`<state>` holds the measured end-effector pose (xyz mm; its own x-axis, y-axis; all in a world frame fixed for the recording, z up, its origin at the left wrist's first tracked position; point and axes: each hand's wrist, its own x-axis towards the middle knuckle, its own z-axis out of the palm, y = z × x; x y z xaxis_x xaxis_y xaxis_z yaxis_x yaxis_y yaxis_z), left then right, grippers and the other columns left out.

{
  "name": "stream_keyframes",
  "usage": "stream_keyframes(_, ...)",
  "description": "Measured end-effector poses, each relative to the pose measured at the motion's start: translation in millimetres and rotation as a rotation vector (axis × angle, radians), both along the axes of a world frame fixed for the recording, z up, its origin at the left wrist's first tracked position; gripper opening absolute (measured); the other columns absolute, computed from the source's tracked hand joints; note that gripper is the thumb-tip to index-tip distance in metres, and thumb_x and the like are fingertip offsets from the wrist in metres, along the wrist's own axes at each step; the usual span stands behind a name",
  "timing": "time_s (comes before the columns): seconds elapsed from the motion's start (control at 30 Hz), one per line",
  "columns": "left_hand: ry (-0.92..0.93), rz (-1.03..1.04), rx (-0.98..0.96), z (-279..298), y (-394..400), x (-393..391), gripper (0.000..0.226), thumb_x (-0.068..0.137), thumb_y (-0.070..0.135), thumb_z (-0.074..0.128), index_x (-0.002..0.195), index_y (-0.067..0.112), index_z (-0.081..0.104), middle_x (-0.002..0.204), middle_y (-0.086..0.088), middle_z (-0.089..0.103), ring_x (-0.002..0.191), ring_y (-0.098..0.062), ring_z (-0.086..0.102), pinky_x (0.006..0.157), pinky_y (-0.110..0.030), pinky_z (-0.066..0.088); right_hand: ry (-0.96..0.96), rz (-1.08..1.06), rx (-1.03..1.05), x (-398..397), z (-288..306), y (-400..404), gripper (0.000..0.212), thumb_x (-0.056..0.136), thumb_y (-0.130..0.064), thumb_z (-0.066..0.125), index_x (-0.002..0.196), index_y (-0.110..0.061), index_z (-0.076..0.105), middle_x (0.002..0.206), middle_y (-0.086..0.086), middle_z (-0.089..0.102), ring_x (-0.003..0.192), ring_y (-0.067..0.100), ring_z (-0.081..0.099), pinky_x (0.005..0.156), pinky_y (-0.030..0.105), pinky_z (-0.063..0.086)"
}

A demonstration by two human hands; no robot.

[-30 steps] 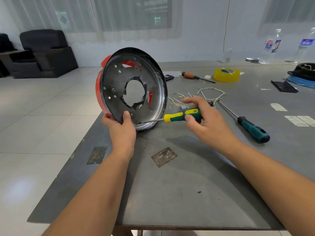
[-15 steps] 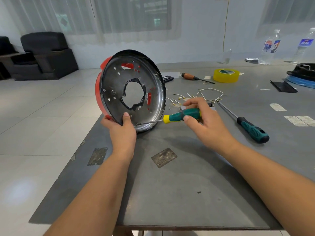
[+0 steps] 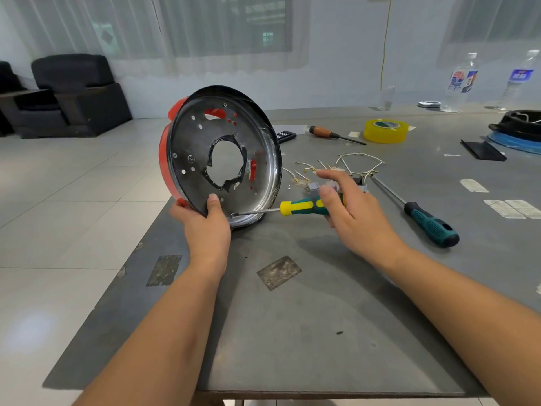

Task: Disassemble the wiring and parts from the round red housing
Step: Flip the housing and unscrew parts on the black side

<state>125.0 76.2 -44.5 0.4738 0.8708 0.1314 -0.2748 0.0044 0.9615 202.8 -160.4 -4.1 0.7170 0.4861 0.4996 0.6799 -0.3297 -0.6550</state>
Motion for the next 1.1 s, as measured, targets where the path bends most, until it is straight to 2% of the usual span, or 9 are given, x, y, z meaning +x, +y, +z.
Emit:
stream_keyframes(0.13, -0.012, 0.002, -0.004, -0.1, 0.2, 0.3, 0.031, 0.106, 0.024, 0.058, 0.123, 0.027, 0.032, 0.110, 0.016, 0.060, 0.105, -0.009, 0.065, 0.105, -0.054, 0.055, 0.074, 0.106, 0.063, 3.8, -0.7, -1.7, 0.038, 0.084, -0.030, 0.053, 0.120, -0.045, 0.049, 0.103, -0.012, 0.059, 0.086, 0.006, 0.057, 0.068, 0.012, 0.043)
stream_keyframes(0.27, -0.012, 0.000, 0.000, -0.4, 0.6, -0.2, 0.030, 0.106, 0.025, 0.058, 0.120, 0.028, 0.032, 0.109, 0.017, 0.060, 0.103, -0.008, 0.065, 0.104, -0.054, 0.056, 0.037, 0.001, -0.059, 10.7, -6.0, -2.6, 0.027, 0.104, -0.055, 0.037, 0.127, -0.044, 0.045, 0.070, -0.003, 0.068, 0.067, 0.005, 0.062, 0.064, 0.027, 0.045)
stream_keyframes(0.33, -0.007, -0.001, 0.002, -0.3, 0.7, -0.3, 0.030, 0.105, 0.026, 0.058, 0.120, 0.028, 0.032, 0.110, 0.016, 0.060, 0.103, -0.009, 0.065, 0.104, -0.054, 0.056, 0.048, 0.001, -0.044, 10.6, -7.5, -2.9, 0.020, 0.104, -0.050, 0.041, 0.122, -0.046, 0.048, 0.069, -0.001, 0.065, 0.066, 0.007, 0.059, 0.061, 0.030, 0.045)
stream_keyframes(0.47, -0.005, -0.001, 0.000, -0.2, 0.3, -0.4, 0.031, 0.106, 0.026, 0.059, 0.120, 0.029, 0.032, 0.109, 0.017, 0.060, 0.104, -0.009, 0.065, 0.104, -0.055, 0.056, 0.084, 0.107, 0.031, 6.6, -4.1, -3.0, 0.039, 0.085, -0.033, 0.055, 0.119, -0.050, 0.047, 0.103, -0.011, 0.057, 0.082, 0.010, 0.055, 0.067, 0.018, 0.047)
stream_keyframes(0.6, 0.007, -0.001, 0.003, 0.9, -0.2, -0.9, 0.032, 0.106, 0.027, 0.059, 0.121, 0.029, 0.031, 0.110, 0.017, 0.059, 0.104, -0.009, 0.064, 0.104, -0.054, 0.056, 0.039, 0.006, 0.006, 6.5, -7.0, -0.1, 0.034, 0.102, -0.062, 0.034, 0.130, -0.048, 0.049, 0.073, -0.008, 0.068, 0.069, 0.004, 0.066, 0.059, 0.013, 0.043)
stream_keyframes(0.67, 0.006, 0.001, -0.002, 1.6, -0.4, -0.6, 0.031, 0.106, 0.026, 0.059, 0.121, 0.029, 0.031, 0.111, 0.018, 0.058, 0.104, -0.009, 0.064, 0.105, -0.054, 0.056, 0.058, 0.014, 0.034, 6.1, -8.0, 1.3, 0.025, 0.105, -0.049, 0.042, 0.129, -0.048, 0.051, 0.076, -0.008, 0.067, 0.069, 0.005, 0.066, 0.060, 0.013, 0.044)
stream_keyframes(0.8, -0.002, 0.006, -0.002, 1.7, -1.2, 0.1, 0.032, 0.106, 0.025, 0.058, 0.123, 0.026, 0.031, 0.111, 0.018, 0.060, 0.103, -0.010, 0.065, 0.105, -0.056, 0.054, 0.175, 0.187, 0.187, 0.4, -2.3, -0.6, 0.044, 0.091, -0.016, 0.064, 0.124, -0.044, 0.056, 0.108, -0.002, 0.061, 0.084, 0.018, 0.060, 0.074, 0.024, 0.051)
stream_keyframes(0.97, -0.003, 0.003, -0.001, 0.8, -0.6, 0.0, 0.032, 0.105, 0.026, 0.058, 0.123, 0.026, 0.031, 0.112, 0.016, 0.060, 0.105, -0.011, 0.065, 0.105, -0.056, 0.054, 0.067, -0.018, -0.038, 2.3, -2.2, -0.2, 0.026, 0.103, -0.056, 0.044, 0.122, -0.040, 0.053, 0.073, -0.007, 0.071, 0.060, 0.002, 0.066, 0.062, 0.022, 0.049)
stream_keyframes(1.1, 0.000, 0.006, -0.005, 1.0, -0.5, 0.6, 0.032, 0.105, 0.026, 0.058, 0.123, 0.026, 0.031, 0.112, 0.014, 0.061, 0.106, -0.012, 0.065, 0.106, -0.056, 0.054, 0.107, 0.077, 0.088, 1.7, -1.2, -0.4, 0.023, 0.100, -0.028, 0.062, 0.122, -0.035, 0.059, 0.092, -0.011, 0.065, 0.072, 0.004, 0.061, 0.066, 0.017, 0.050)
